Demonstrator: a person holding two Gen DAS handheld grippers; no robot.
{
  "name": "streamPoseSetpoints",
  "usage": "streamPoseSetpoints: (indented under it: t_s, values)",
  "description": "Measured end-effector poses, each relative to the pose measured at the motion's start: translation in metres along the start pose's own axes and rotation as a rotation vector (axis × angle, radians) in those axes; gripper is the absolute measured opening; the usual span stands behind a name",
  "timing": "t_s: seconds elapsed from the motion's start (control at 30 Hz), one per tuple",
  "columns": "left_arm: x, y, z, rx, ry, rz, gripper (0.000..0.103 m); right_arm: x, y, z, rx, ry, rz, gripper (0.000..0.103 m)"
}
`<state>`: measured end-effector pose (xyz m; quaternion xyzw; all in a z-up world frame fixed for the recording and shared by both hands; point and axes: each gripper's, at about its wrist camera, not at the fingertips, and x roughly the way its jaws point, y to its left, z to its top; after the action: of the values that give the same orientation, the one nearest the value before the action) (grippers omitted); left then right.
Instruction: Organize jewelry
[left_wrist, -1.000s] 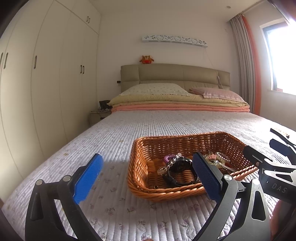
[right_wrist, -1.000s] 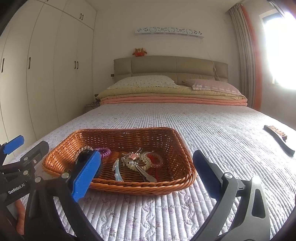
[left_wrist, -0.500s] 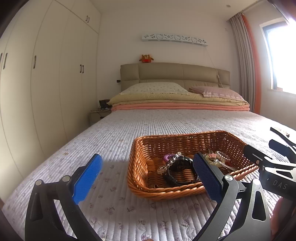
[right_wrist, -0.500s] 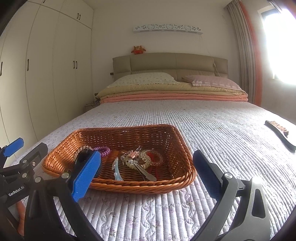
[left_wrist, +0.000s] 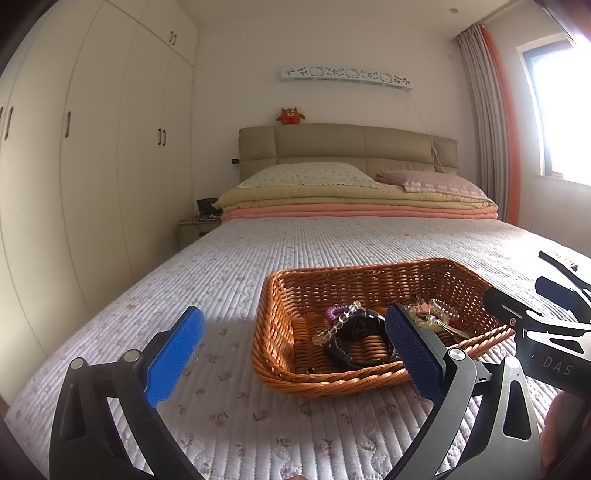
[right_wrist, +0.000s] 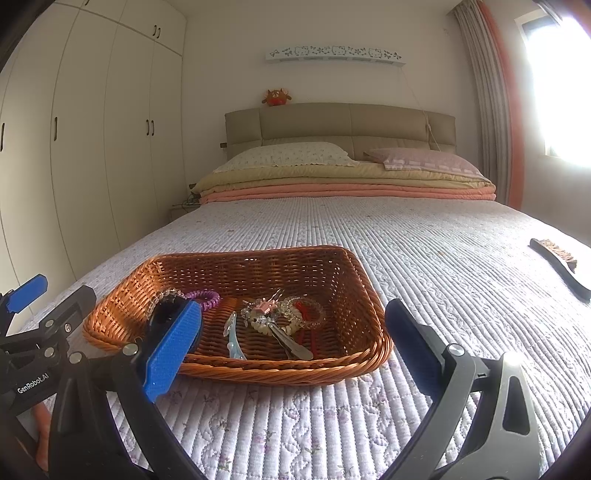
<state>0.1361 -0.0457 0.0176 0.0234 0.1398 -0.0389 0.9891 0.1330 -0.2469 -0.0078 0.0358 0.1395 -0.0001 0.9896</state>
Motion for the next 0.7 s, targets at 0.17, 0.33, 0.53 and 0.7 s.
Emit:
streamPoseSetpoints:
  t_s: [0.17, 0.33, 0.53, 0.7]
  values:
    - [0.0002, 0.0004, 0.0001, 0.002, 0.001, 0.0, 0.095, 0.0005, 0.0003, -0.0002, 0.0, 0.002, 0.001, 0.095]
    - [0.0002, 0.0003, 0.0001, 0.002, 0.001, 0.0, 0.095, 0.0013, 0.0004, -0.0003, 0.002, 0.003, -0.001, 0.095]
    - [0.0003, 0.0004, 0.0, 0.002, 0.003, 0.0, 0.095, 0.0022, -0.0003, -0.0004, 0.005, 0.006, 0.0, 0.095]
    - [0.0014, 0.002, -0.0009, 0.0, 0.006, -0.001, 0.095, 0.0023, -0.0022, -0.0008, 0.013, 0.01, 0.003, 0.095]
